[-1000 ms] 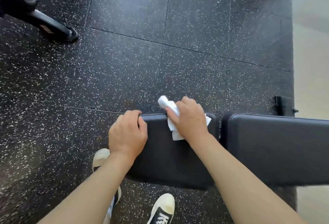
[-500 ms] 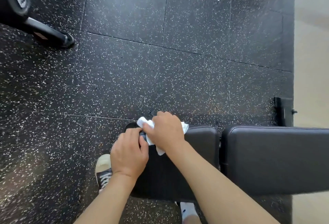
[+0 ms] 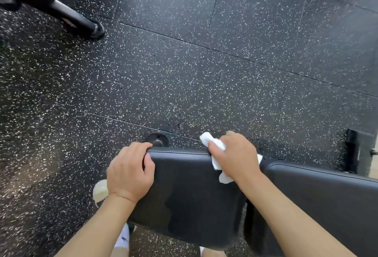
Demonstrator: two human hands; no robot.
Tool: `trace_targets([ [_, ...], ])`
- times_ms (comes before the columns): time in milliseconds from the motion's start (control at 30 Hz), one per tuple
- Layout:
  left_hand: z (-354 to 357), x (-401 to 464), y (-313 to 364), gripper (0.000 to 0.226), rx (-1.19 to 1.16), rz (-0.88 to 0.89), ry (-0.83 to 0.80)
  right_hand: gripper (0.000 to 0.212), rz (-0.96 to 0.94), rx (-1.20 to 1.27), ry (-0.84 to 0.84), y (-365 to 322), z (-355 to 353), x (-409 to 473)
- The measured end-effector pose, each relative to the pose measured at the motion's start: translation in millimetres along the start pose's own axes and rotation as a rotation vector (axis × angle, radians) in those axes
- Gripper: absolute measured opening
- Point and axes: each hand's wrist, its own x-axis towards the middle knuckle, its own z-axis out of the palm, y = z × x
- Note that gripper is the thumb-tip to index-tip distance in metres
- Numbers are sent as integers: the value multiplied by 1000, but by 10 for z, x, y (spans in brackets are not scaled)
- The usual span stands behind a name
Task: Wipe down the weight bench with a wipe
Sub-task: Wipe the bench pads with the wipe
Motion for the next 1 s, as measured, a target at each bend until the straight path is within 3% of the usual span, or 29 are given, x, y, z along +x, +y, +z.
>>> trace_targets([
  [100, -14, 0, 9, 37, 11, -9, -20, 50, -130, -61, -12, -649, 140, 73],
  [267, -17, 2, 27, 34, 26, 0, -41, 49, -193, 107, -168, -1361, 305, 240],
  [433, 7, 8, -3, 37, 41, 20, -40, 53, -188, 85, -50, -575, 152, 95],
  [567, -1, 13, -10, 38, 9, 15, -31, 58, 63, 133, 4, 177, 24, 11],
  [667, 7, 1, -25, 37, 23, 16, -36, 56, 213, 217, 3, 281, 35, -16],
  [800, 26, -1, -47, 37, 1, 26, -42, 59, 9, -29, 25, -361, 67, 49],
  [900, 22, 9, -43, 37, -16, 13, -51, 52, -165, -9, -27, -1056, 217, 92],
  [1000, -11, 15, -26, 37, -31, 2, -75, 55, -163, 78, -131, -1263, 293, 174],
])
